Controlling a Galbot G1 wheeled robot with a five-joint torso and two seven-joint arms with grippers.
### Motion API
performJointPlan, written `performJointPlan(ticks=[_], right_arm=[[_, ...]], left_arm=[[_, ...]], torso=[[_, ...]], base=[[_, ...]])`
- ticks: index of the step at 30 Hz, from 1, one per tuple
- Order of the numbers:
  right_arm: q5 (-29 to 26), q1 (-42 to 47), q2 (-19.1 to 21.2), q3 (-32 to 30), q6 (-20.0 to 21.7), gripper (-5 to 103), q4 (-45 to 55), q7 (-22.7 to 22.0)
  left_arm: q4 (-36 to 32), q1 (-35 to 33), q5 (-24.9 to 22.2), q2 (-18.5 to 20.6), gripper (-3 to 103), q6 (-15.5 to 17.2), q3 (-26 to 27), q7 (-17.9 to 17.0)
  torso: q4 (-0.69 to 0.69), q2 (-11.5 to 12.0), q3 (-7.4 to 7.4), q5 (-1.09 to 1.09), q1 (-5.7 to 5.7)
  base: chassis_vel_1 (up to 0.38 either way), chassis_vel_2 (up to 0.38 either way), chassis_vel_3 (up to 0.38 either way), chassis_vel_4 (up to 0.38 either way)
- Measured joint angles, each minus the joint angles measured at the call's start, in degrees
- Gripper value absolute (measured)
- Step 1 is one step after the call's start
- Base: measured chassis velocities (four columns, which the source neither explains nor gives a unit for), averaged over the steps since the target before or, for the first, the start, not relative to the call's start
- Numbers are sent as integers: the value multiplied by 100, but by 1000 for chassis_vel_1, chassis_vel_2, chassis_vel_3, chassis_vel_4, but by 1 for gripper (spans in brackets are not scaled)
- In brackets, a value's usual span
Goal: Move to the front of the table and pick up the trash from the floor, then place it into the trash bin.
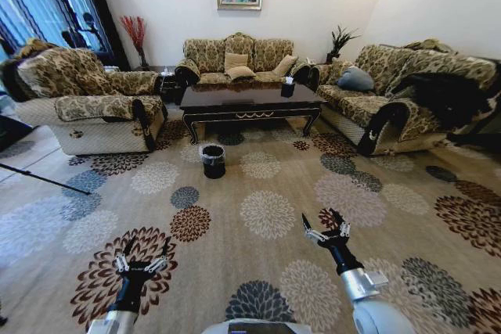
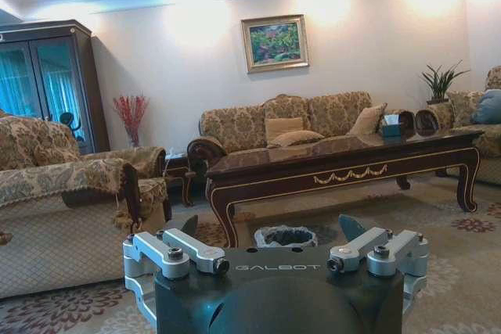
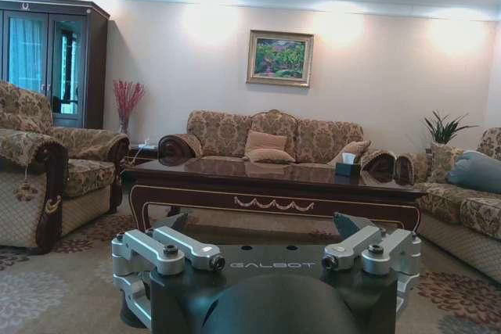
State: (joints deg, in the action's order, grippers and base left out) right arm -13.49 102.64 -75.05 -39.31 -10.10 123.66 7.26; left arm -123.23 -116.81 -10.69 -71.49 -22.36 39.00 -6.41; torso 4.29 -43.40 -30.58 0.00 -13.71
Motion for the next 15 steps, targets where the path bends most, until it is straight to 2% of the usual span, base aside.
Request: performJointPlan(ticks=[15], right_arm=[[0,0,0,0,0,100,0,0]], left_arm=[[0,0,0,0,100,0,0,0]], torso=[[0,-195,-111,0,-83]], base=[[0,0,0,0]])
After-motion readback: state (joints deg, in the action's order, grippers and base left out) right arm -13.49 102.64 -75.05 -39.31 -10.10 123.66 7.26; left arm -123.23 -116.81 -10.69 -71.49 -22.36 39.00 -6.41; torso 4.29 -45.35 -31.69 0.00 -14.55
